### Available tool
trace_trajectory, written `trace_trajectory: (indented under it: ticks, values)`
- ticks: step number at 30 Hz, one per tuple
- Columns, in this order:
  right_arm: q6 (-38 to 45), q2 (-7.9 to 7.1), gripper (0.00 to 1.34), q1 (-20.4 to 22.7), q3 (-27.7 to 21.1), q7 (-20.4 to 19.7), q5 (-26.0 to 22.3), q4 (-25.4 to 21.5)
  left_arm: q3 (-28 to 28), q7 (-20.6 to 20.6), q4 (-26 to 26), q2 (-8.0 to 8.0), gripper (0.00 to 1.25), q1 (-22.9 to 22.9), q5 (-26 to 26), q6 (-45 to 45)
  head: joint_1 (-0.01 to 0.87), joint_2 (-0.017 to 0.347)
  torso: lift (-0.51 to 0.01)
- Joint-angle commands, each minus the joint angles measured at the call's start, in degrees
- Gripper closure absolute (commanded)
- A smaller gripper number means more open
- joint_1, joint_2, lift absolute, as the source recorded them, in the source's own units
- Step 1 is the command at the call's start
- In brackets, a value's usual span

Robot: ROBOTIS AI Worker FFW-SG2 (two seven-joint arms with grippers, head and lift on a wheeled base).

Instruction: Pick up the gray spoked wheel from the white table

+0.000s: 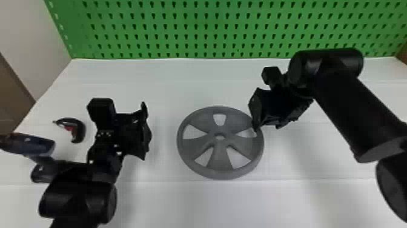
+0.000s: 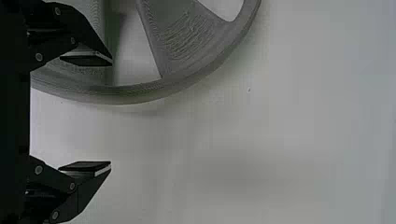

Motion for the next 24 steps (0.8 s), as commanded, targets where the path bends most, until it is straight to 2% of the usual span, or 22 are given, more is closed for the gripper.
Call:
trace_trajectory:
  ticks: [1, 12, 24]
  values:
    - [-0.4, 0.47, 0.47, 0.3, 0.5, 0.9, 1.4, 0.0, 0.1, 0.0, 0.0, 0.0, 0.18, 0.0, 0.1, -0.3, 0.77, 0.044, -0.098]
    - [-2.5, 0.91, 0.47, 0.8, 1.7, 4.1, 3.7, 0.1, -0.4, -0.1, 0.4, 0.09, 0.18, 0.3, -0.1, -1.4, 0.77, 0.044, -0.098]
    - [-3.4, 1.17, 0.47, 0.6, 3.9, 5.7, 4.5, 1.4, -0.7, -0.1, 0.6, 0.09, 0.18, 0.1, 0.0, -1.4, 0.77, 0.044, -0.098]
